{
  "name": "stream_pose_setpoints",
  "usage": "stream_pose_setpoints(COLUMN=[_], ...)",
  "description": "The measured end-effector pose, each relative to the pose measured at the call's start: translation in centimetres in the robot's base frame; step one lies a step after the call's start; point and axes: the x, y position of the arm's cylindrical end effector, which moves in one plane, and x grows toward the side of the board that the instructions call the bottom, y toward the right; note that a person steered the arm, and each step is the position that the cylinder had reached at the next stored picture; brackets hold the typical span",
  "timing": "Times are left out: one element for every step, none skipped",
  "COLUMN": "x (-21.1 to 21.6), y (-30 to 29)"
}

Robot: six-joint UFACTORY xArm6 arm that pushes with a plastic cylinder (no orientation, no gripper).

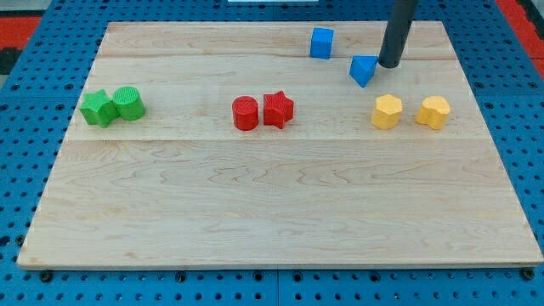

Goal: Make a horizontal line out of both the red and yellow blocks

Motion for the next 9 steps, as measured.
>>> stream_pose_setpoints(x=[0.4,0.4,0.4,1.3,2.7,5.6,9.3,10.3,10.3], y=[-3.2,-6.2,-9.4,-3.4,5.2,11.7,11.7,8.6,5.0])
